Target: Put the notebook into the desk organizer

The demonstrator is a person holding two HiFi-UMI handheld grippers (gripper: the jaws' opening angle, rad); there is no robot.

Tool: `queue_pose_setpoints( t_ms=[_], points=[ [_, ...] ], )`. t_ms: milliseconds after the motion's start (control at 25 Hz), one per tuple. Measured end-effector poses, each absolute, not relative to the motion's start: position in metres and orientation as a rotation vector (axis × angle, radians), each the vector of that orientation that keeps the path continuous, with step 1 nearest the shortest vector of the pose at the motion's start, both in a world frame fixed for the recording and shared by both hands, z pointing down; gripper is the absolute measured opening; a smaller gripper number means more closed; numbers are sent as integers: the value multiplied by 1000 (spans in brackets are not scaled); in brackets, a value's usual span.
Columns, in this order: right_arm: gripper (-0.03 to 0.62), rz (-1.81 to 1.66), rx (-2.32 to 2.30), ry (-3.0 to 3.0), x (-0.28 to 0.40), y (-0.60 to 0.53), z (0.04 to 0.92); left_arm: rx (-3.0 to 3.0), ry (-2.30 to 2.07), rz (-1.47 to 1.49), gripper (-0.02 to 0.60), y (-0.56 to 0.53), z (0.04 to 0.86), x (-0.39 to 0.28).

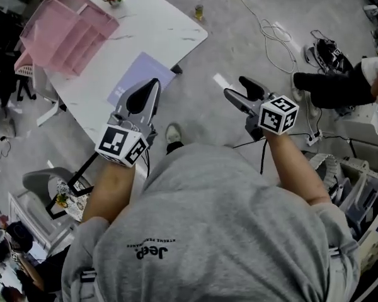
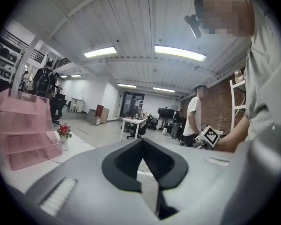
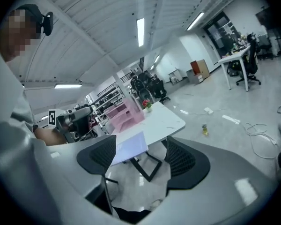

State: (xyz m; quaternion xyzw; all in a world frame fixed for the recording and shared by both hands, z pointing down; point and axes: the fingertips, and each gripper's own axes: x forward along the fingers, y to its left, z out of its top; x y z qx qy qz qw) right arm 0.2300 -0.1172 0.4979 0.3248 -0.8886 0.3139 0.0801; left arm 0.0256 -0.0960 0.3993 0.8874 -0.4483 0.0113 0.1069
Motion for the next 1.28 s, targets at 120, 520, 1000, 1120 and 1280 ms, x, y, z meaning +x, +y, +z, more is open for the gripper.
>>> queue_pose_setpoints(
  t_ms=[120, 520, 1000, 1120, 1280],
  points=[
    [324, 1017, 828, -2629, 172, -121, 529, 2551, -1389, 44, 26, -88, 408, -12],
    [324, 1357, 630, -2401, 30, -119, 642, 2380, -1518, 79, 26, -64, 445, -113],
    [322, 1761, 760, -2168, -34, -130, 716, 2325, -1500, 103, 26, -62, 473, -173],
    [304, 1783, 755, -2151, -42, -131, 718, 2326, -1490, 98, 26, -66, 474, -179],
    [115, 1794, 709, -2152, -47, -127, 705, 2330, -1480, 70, 26, -72, 473, -187]
  ],
)
